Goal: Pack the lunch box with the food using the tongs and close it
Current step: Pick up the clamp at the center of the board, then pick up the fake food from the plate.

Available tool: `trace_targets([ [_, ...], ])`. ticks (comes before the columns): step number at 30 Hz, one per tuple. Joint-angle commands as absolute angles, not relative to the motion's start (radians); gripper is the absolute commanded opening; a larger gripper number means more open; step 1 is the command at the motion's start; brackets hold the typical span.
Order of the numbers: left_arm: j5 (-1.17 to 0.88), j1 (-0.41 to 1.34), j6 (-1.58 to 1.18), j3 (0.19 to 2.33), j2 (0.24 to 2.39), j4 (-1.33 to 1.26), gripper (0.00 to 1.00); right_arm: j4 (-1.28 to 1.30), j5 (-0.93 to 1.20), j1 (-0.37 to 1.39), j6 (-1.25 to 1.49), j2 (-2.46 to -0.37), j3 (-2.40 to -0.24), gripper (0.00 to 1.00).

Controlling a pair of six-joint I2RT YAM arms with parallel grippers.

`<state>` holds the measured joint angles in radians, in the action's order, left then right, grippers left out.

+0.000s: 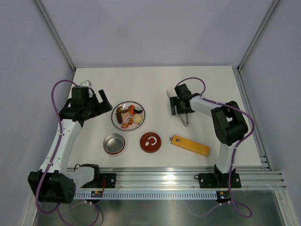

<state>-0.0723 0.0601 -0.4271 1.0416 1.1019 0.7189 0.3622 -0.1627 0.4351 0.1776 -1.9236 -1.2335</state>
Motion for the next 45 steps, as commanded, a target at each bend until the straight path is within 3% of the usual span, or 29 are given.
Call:
trace_targets([
  [1, -0.063, 0.063, -0.433, 1.069, 1.095, 0.709, 0.99, 0.339, -0.161, 0.433, 0.227, -1.899, -1.221, 0.87],
  [5, -0.064, 0.063, -0.431, 1.072, 1.097, 0.710, 0.99, 0.324, -0.186, 0.433, 0.244, -1.907, -1.212, 0.79],
  [12, -0.069, 0.063, -0.430, 1.069, 1.100, 0.706, 0.99, 0.328, -0.221, 0.433, 0.215, -1.951, -1.264, 0.79],
  [14, -0.071, 0.063, -0.430, 1.072, 1.100, 0.707, 0.99, 0.334, -0.219, 0.433, 0.210, -1.962, -1.282, 0.72],
  [19, -0.061, 0.063, -0.422, 1.080, 1.095, 0.713, 0.99, 0.392, -0.209, 0.433, 0.193, -1.925, -1.310, 0.37],
  [23, -0.058, 0.064, -0.419, 1.089, 1.098, 0.719, 0.99, 0.518, -0.189, 0.434, 0.187, -1.870, -1.376, 0.28],
  [34, -0.043, 0.064, -0.419, 1.117, 1.086, 0.733, 0.99, 0.911, 0.046, 0.466, 0.207, -1.709, -1.595, 0.28],
  [45, -0.023, 0.063, -0.423, 1.126, 1.089, 0.741, 0.99, 1.063, 0.080, 0.632, 0.241, -1.646, -1.667, 0.35],
])
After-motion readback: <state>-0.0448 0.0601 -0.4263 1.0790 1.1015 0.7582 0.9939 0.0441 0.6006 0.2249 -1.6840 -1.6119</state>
